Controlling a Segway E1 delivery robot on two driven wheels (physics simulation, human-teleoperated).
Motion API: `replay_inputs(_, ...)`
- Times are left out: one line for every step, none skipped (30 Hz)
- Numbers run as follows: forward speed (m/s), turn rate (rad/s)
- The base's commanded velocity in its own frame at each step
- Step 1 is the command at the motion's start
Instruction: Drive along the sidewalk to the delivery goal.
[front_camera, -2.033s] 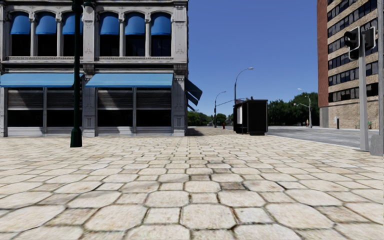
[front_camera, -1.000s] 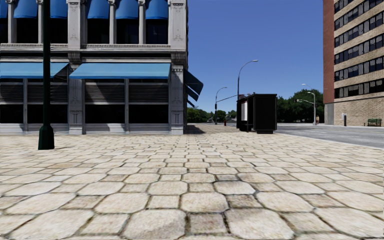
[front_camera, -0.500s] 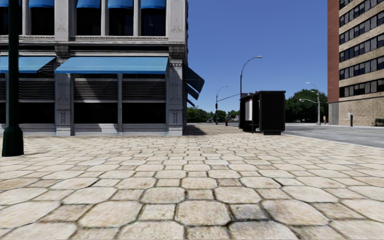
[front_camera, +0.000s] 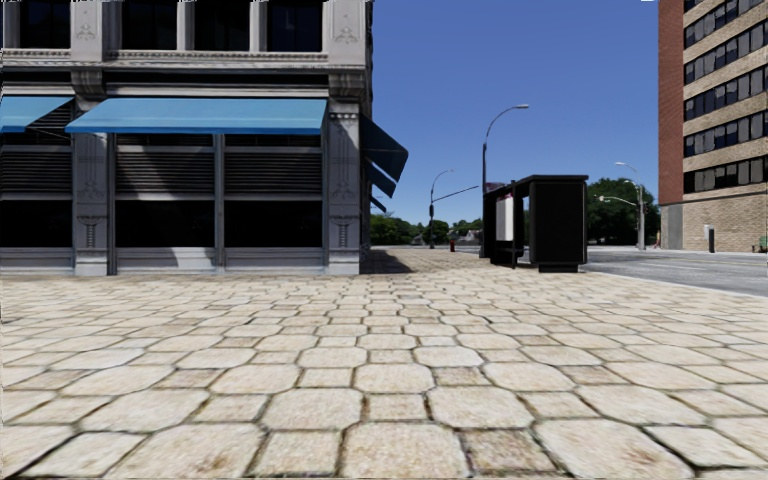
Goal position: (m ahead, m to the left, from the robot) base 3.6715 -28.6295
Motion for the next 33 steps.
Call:
replay_inputs(2.00,-0.26)
replay_inputs(2.00,-0.26)
replay_inputs(2.00,-0.26)
replay_inputs(2.00,-0.26)
replay_inputs(2.00,-0.26)
replay_inputs(2.00,-0.26)
replay_inputs(2.00,-0.28)
replay_inputs(2.00,-0.30)
replay_inputs(2.00,-0.32)
replay_inputs(2.00,-0.32)
replay_inputs(2.00,-0.32)
replay_inputs(2.00,-0.33)
replay_inputs(2.00,-0.33)
replay_inputs(2.00,-0.33)
replay_inputs(2.00,-0.33)
replay_inputs(2.00,-0.33)
replay_inputs(2.00,-0.33)
replay_inputs(2.00,-0.33)
replay_inputs(2.00,-0.33)
replay_inputs(2.00,-0.33)
replay_inputs(2.00,-0.33)
replay_inputs(2.00,-0.25)
replay_inputs(2.00,-0.01)
replay_inputs(2.00,0.00)
replay_inputs(2.00,0.00)
replay_inputs(2.00,0.00)
replay_inputs(2.00,0.00)
replay_inputs(2.00,0.00)
replay_inputs(2.00,0.00)
replay_inputs(2.00,0.00)
replay_inputs(2.00,0.00)
replay_inputs(2.00,0.00)
replay_inputs(2.00,0.00)
